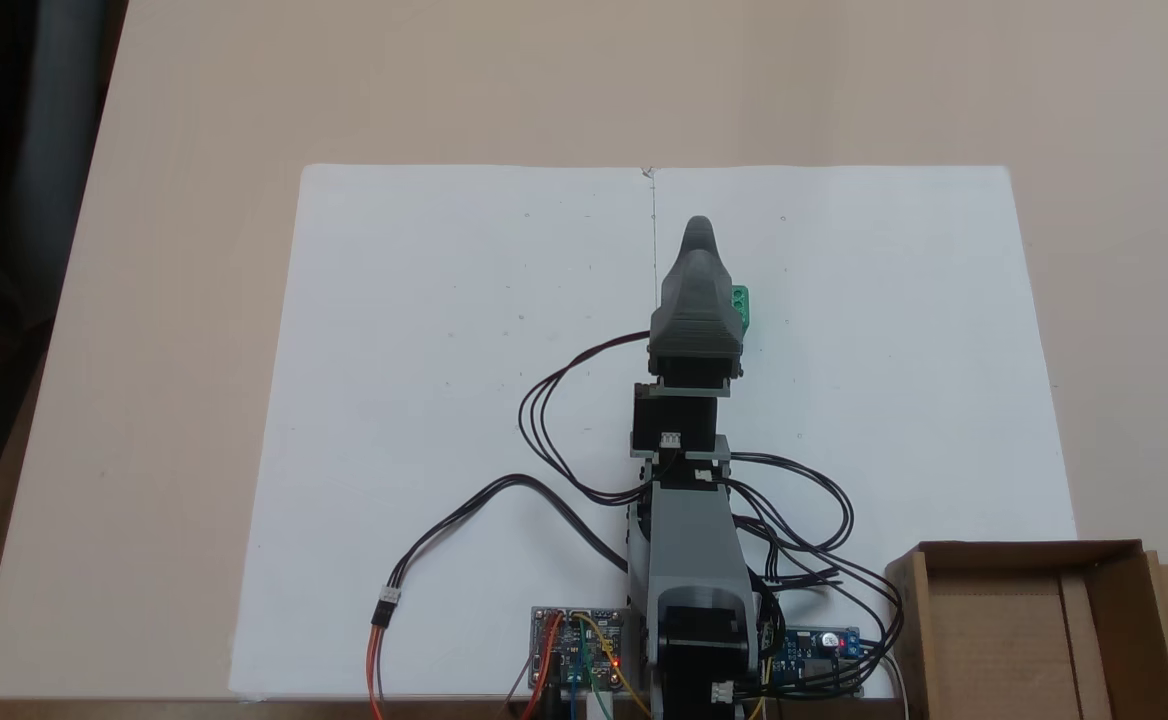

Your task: Grasp a green dice and put it in the bin.

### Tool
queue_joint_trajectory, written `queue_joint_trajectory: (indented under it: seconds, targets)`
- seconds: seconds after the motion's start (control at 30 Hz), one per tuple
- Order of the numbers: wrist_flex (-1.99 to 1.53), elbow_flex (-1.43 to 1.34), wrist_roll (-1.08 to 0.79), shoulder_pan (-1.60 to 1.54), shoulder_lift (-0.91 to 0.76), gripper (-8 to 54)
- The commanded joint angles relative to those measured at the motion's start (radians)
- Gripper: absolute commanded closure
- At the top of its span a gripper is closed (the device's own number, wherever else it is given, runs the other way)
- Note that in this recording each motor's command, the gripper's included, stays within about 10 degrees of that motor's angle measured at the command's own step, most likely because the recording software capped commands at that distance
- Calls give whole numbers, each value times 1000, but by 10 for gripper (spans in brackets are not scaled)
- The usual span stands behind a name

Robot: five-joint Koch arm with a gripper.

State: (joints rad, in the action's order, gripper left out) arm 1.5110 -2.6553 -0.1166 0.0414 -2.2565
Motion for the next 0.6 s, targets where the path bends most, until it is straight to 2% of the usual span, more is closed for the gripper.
queue_joint_trajectory:
  seconds: [0.0,0.4,0.57]
  targets:
    - [175,-175,-55,29,-114,4]
    - [175,-175,-52,21,-114,5]
    - [175,-176,-69,-51,-112,30]
